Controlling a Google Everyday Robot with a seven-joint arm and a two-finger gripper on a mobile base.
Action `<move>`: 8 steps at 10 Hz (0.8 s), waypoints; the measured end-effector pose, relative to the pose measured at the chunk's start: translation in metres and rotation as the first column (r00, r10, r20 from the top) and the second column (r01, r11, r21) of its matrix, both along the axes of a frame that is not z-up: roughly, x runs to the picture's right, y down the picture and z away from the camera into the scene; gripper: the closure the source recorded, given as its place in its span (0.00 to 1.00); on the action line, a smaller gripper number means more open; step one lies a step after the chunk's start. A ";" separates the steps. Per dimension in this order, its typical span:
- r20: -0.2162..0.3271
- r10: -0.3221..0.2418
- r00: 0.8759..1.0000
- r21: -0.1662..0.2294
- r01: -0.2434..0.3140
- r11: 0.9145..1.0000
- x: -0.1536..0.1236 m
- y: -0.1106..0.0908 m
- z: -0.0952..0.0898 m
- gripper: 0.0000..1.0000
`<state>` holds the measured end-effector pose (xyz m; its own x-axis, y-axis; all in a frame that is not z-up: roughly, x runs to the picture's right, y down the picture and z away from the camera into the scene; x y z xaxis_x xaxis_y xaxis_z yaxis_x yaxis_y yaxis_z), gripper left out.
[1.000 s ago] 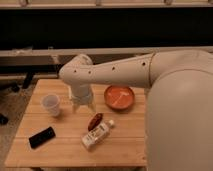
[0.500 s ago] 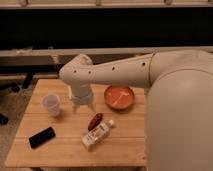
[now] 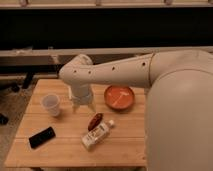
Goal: Drag the pepper across the table
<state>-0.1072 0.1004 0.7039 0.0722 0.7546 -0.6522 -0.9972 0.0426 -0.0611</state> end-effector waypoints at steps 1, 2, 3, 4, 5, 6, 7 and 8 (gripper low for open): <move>0.000 0.000 1.000 0.000 0.000 1.000 0.000 0.000 0.000 0.35; 0.000 0.000 1.000 0.000 0.000 1.000 0.000 0.000 0.000 0.35; 0.000 0.001 1.000 0.002 -0.001 1.000 0.000 0.001 0.004 0.35; 0.000 0.003 1.000 0.006 -0.003 1.000 0.000 0.000 0.008 0.35; 0.000 0.005 1.000 0.007 -0.005 1.000 0.000 0.000 0.009 0.35; 0.000 0.006 1.000 0.007 -0.006 1.000 0.000 0.001 0.010 0.35; 0.000 0.009 1.000 0.011 -0.009 1.000 0.000 0.001 0.013 0.35; -0.003 0.017 1.000 0.012 -0.017 1.000 0.000 0.000 0.021 0.35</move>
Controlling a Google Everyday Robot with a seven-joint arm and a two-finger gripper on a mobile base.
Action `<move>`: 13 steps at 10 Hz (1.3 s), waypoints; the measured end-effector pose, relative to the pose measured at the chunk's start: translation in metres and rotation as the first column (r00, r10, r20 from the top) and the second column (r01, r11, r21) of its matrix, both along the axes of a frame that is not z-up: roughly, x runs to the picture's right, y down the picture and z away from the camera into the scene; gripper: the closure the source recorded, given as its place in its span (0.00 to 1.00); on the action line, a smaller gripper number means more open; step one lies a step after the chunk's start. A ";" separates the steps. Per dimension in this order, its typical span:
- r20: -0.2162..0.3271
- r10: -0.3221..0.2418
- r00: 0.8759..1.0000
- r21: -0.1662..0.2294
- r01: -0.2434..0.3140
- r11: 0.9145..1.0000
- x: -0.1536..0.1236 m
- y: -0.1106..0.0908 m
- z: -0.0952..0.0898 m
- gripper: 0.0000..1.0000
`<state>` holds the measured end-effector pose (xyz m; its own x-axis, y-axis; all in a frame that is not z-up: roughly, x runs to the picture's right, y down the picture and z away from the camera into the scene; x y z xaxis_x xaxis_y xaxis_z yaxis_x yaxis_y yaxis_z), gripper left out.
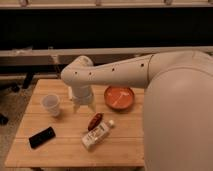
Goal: Drag the pepper across the table
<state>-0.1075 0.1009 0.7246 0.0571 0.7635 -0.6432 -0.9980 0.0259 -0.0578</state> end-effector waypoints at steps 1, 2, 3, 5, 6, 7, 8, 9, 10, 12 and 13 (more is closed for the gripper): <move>-0.005 0.006 1.000 0.000 -0.006 1.000 0.003 -0.001 0.008 0.35; -0.013 0.013 1.000 0.003 -0.013 1.000 0.008 -0.002 0.021 0.35; -0.016 0.024 1.000 0.004 -0.024 1.000 0.008 -0.002 0.026 0.35; -0.029 0.053 0.998 0.003 -0.053 0.999 0.011 0.000 0.038 0.35; -0.035 0.068 0.997 0.004 -0.068 0.998 0.015 -0.001 0.047 0.35; -0.042 0.083 0.996 0.004 -0.083 0.997 0.018 -0.001 0.054 0.35; -0.055 0.099 0.994 0.005 -0.098 0.995 0.022 0.001 0.060 0.35; -0.059 0.108 0.992 0.004 -0.108 0.994 0.022 0.004 0.063 0.35; -0.063 0.116 0.991 0.003 -0.116 0.993 0.023 0.009 0.071 0.35; -0.072 0.133 0.988 0.006 -0.133 0.991 0.029 0.013 0.085 0.35; -0.074 0.135 0.988 0.006 -0.135 0.991 0.029 0.013 0.088 0.35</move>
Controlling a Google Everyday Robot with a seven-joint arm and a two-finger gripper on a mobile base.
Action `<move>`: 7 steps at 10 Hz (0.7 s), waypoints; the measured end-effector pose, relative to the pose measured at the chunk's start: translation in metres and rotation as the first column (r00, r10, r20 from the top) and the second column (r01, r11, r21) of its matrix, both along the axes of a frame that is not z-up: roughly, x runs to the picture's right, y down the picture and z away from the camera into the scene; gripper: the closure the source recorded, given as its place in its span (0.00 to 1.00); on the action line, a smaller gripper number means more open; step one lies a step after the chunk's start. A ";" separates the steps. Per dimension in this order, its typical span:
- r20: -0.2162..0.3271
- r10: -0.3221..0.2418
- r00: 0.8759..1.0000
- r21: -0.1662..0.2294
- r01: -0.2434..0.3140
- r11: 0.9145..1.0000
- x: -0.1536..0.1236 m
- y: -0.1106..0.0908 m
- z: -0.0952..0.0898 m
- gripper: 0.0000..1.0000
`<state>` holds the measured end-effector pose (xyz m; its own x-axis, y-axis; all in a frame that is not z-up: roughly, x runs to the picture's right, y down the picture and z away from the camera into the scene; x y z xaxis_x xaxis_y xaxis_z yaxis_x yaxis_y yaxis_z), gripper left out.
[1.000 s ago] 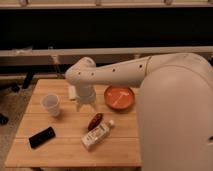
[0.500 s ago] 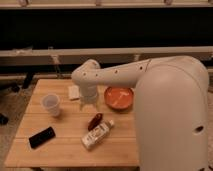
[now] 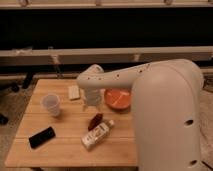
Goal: Drag the pepper across the table
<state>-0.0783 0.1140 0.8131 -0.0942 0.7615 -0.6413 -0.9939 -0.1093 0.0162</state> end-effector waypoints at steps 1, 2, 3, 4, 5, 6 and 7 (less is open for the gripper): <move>-0.001 -0.001 1.000 -0.002 0.001 1.000 -0.003 0.002 0.000 0.35; -0.001 0.002 1.000 -0.003 -0.002 1.000 -0.007 0.005 0.001 0.35; 0.003 0.003 1.000 -0.003 -0.003 1.000 -0.012 0.009 0.005 0.35; -0.002 0.002 1.000 0.000 -0.002 1.000 -0.009 0.009 0.010 0.35; -0.008 0.008 1.000 -0.001 -0.008 1.000 -0.007 0.010 0.015 0.35; -0.011 0.012 1.000 -0.003 -0.012 1.000 -0.008 0.014 0.019 0.35; -0.012 0.014 1.000 -0.004 -0.014 1.000 -0.011 0.020 0.025 0.35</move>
